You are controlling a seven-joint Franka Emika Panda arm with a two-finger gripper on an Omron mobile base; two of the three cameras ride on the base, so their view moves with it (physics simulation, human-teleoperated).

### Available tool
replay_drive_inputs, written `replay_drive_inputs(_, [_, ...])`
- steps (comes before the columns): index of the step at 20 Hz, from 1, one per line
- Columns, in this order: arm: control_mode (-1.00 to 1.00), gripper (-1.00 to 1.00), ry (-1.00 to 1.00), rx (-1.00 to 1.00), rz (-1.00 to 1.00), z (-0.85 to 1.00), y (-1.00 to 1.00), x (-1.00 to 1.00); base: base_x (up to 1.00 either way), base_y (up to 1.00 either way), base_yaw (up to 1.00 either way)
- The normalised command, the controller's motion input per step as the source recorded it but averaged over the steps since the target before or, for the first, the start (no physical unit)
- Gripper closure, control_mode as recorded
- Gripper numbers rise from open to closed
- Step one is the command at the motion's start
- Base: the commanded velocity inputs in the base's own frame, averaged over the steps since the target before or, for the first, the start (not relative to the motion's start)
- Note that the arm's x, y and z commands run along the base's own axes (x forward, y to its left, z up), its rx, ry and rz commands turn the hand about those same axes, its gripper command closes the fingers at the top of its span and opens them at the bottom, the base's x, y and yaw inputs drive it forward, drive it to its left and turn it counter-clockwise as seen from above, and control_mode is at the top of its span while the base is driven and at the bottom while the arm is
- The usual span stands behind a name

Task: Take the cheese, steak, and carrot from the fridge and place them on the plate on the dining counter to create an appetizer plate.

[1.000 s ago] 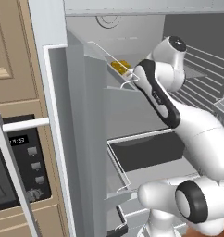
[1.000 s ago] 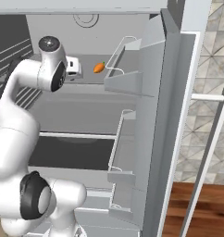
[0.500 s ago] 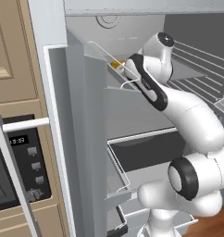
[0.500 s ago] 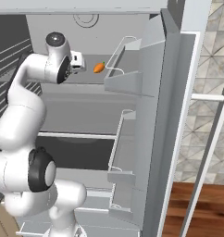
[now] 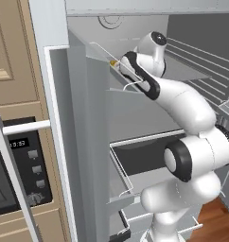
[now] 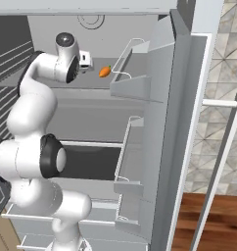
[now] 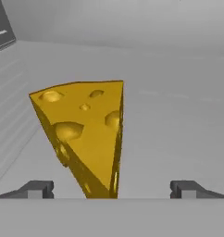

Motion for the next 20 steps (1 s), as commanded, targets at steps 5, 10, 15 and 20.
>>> replay_drive_inputs(5, [-1.00,-1.00,0.00,0.00,0.00,-0.04,0.14,0.36,0.00,0.00,0.00])
replay_drive_inputs(10, [-1.00,-1.00,-0.07,0.00,0.00,-0.07,0.13,0.11,0.00,0.00,0.00])
replay_drive_inputs(15, [-1.00,-1.00,-0.13,0.00,0.00,0.00,0.15,0.00,0.00,0.00,0.00])
replay_drive_inputs(20, [-1.00,-1.00,-0.17,0.00,0.00,0.00,0.00,0.00,0.00,0.00,0.00])
